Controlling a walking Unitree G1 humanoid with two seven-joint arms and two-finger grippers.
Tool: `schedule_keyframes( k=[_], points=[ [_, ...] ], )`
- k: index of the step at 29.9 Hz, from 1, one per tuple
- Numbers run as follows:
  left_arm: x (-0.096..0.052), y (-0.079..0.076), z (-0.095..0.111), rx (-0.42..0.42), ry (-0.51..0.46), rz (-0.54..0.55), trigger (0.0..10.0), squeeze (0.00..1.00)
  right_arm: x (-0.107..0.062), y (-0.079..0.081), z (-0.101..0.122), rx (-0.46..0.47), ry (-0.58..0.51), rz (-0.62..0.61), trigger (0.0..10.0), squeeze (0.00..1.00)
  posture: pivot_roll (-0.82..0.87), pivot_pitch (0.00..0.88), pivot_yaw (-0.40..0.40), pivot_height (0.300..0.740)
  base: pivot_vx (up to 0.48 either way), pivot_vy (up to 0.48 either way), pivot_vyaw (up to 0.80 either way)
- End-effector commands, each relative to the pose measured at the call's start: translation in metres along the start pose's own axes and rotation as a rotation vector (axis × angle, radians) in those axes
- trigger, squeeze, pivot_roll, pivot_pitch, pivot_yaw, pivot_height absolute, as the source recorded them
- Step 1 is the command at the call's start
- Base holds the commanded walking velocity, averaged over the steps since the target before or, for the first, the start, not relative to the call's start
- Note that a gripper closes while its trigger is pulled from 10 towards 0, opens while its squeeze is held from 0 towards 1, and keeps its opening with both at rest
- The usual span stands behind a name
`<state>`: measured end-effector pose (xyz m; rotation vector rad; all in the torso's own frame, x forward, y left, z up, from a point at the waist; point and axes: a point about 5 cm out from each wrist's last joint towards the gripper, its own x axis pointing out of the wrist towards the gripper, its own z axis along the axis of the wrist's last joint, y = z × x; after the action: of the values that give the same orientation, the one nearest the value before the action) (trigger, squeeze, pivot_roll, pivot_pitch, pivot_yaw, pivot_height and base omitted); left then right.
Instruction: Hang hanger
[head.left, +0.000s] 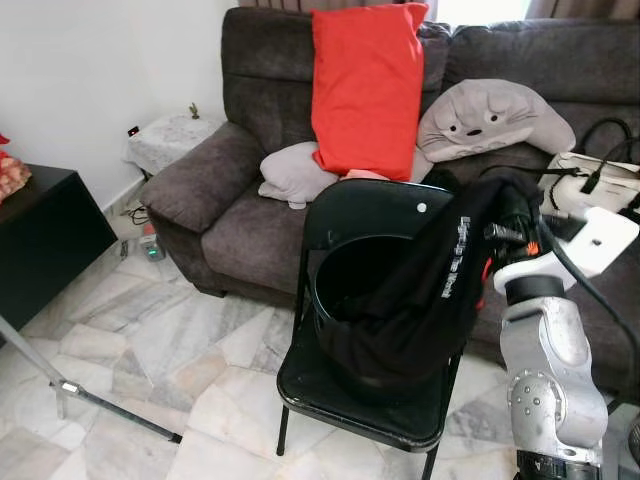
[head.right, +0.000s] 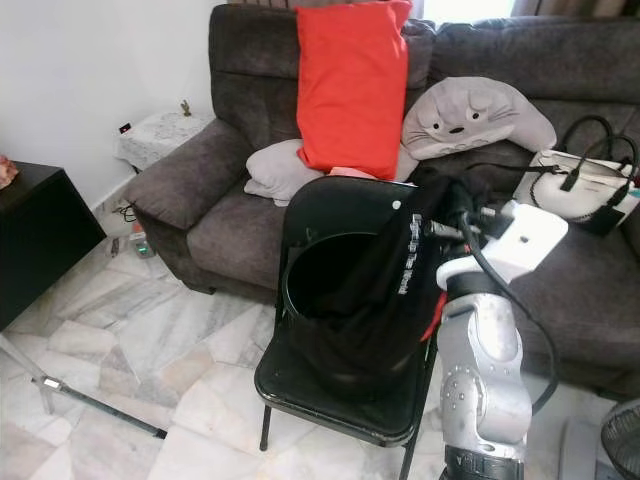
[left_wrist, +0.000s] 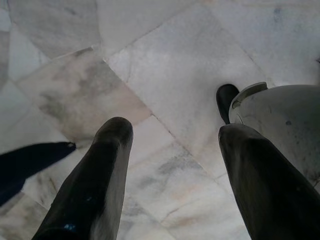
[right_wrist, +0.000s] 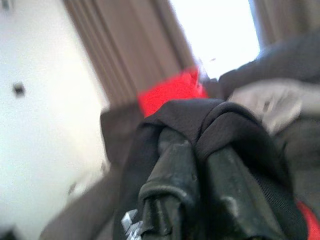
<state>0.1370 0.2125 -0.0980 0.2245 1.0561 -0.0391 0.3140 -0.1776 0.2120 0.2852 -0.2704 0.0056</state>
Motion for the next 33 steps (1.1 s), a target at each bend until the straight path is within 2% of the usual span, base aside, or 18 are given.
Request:
schedule_keyframes(
  k=[1, 3, 5, 9, 10, 12, 14, 15, 17, 19, 21, 25, 33],
  points=[
    [-0.002, 0.002, -0.010, -0.011, 0.040, 0.007, 10.0, 0.00, -0.006, -0.006, -0.025, -0.013, 0.135, -0.034, 0.0, 0.00, -0.01, 0.000, 0.081, 0.740, 0.000, 0.000, 0.00],
    [-0.002, 0.001, -0.011, -0.011, 0.044, 0.004, 10.0, 0.00, -0.016, -0.015, -0.050, -0.032, 0.284, -0.066, 0.0, 0.00, -0.01, 0.000, 0.080, 0.740, 0.000, 0.000, 0.00],
    [-0.002, 0.001, -0.012, -0.008, 0.049, -0.001, 10.0, 0.00, -0.027, -0.016, -0.070, -0.068, 0.429, -0.047, 0.0, 0.00, -0.01, 0.000, 0.080, 0.740, 0.000, 0.000, 0.00],
    [-0.002, 0.000, -0.013, -0.006, 0.053, -0.004, 10.0, 0.00, -0.028, -0.008, -0.075, -0.058, 0.475, 0.006, 0.0, 0.00, -0.01, 0.000, 0.082, 0.740, 0.000, 0.000, 0.00],
    [-0.002, -0.001, -0.013, -0.006, 0.055, -0.005, 10.0, 0.00, -0.030, -0.001, -0.080, -0.080, 0.521, 0.075, 0.0, 0.00, -0.01, 0.000, 0.083, 0.740, 0.000, 0.000, 0.00],
    [-0.002, -0.002, -0.013, -0.007, 0.055, -0.006, 10.0, 0.00, -0.032, 0.004, -0.082, -0.106, 0.542, 0.128, 0.0, 0.00, -0.01, 0.000, 0.082, 0.740, 0.000, 0.000, 0.00],
    [-0.002, -0.002, -0.013, -0.008, 0.054, -0.005, 10.0, 0.00, -0.033, 0.004, -0.087, -0.167, 0.565, 0.167, 0.0, 0.00, -0.01, 0.000, 0.081, 0.740, 0.000, 0.000, 0.00],
    [-0.002, -0.002, -0.013, -0.010, 0.054, -0.003, 10.0, 0.00, -0.032, 0.002, -0.090, -0.246, 0.589, 0.202, 0.0, 0.00, 0.00, 0.000, 0.080, 0.740, 0.000, 0.000, 0.00],
    [-0.002, -0.002, -0.013, -0.013, 0.053, -0.002, 10.0, 0.00, -0.031, 0.002, -0.092, -0.319, 0.615, 0.256, 0.0, 0.00, 0.00, 0.000, 0.081, 0.740, 0.000, 0.000, 0.00],
    [-0.002, -0.002, -0.013, -0.015, 0.055, -0.003, 10.0, 0.00, -0.031, 0.002, -0.094, -0.474, 0.633, 0.369, 0.0, 0.00, 0.00, 0.000, 0.084, 0.740, 0.000, 0.000, 0.00],
    [-0.002, -0.002, -0.015, -0.018, 0.059, -0.004, 10.0, 0.00, -0.031, 0.002, -0.094, -0.547, 0.647, 0.455, 0.0, 0.00, 0.00, 0.001, 0.082, 0.740, 0.000, 0.000, 0.00],
    [-0.003, -0.001, -0.017, -0.022, 0.066, -0.007, 10.0, 0.00, -0.031, 0.004, -0.094, -0.567, 0.672, 0.519, 0.0, 0.00, 0.00, 0.005, 0.078, 0.740, 0.000, 0.000, 0.00],
    [-0.003, -0.001, -0.018, -0.024, 0.066, -0.011, 10.0, 0.00, -0.059, 0.005, -0.109, -0.633, 0.779, 0.704, 0.0, 0.00, 0.00, 0.012, 0.079, 0.740, 0.000, 0.000, 0.00]
  ],
)
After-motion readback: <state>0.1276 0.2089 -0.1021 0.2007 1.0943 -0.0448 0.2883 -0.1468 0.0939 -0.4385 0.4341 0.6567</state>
